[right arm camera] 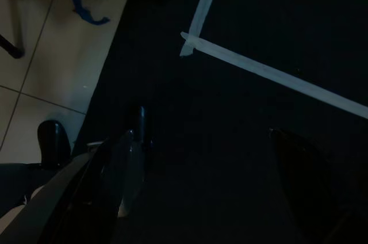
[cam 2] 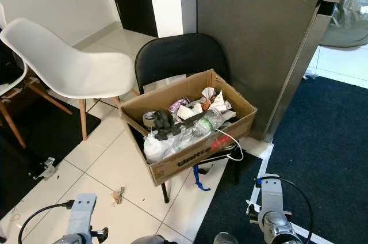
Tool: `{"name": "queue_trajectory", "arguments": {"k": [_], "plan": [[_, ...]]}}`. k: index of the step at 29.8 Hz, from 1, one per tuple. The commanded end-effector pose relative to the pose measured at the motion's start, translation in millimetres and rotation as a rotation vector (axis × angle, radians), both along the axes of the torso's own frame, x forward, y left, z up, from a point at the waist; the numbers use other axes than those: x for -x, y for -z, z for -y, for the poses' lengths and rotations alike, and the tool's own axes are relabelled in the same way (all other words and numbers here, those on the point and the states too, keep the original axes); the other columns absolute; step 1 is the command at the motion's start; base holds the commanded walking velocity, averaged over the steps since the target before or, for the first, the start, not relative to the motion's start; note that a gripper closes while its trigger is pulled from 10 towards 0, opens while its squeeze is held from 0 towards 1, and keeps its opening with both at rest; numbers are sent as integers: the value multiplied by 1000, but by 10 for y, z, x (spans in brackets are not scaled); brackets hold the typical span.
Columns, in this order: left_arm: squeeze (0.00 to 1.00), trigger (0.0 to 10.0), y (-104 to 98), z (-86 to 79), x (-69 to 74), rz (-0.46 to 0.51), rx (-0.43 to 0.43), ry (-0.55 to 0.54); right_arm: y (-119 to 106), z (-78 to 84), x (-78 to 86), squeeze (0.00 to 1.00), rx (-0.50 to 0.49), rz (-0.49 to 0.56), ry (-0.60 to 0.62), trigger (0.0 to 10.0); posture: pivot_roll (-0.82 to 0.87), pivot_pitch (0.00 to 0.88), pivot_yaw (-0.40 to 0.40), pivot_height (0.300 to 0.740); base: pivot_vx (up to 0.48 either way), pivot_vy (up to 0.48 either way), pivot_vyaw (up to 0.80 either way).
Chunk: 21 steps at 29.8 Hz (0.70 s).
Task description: Picking trash to rubbish bin
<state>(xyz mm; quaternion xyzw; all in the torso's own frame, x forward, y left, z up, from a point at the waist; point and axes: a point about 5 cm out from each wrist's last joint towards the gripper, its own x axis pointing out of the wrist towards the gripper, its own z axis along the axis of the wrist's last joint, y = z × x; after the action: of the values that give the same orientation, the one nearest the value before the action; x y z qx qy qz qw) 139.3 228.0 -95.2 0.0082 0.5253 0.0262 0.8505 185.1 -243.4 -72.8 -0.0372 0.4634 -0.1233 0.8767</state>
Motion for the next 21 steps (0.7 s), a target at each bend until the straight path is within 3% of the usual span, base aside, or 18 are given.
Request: {"name": "queue_trajectory", "arguments": {"k": [1,21], "plan": [[0,10000,3,18,-3,-2,0,14,19,-27,21,0,-8,-10,0,10000,-44,0,46,740,-322,0,0],[0,10000,3,12,4,-3,-1,25,30,-41,36,0,-11,-12,-7,10000,-44,0,45,740,-336,0,0]]}}
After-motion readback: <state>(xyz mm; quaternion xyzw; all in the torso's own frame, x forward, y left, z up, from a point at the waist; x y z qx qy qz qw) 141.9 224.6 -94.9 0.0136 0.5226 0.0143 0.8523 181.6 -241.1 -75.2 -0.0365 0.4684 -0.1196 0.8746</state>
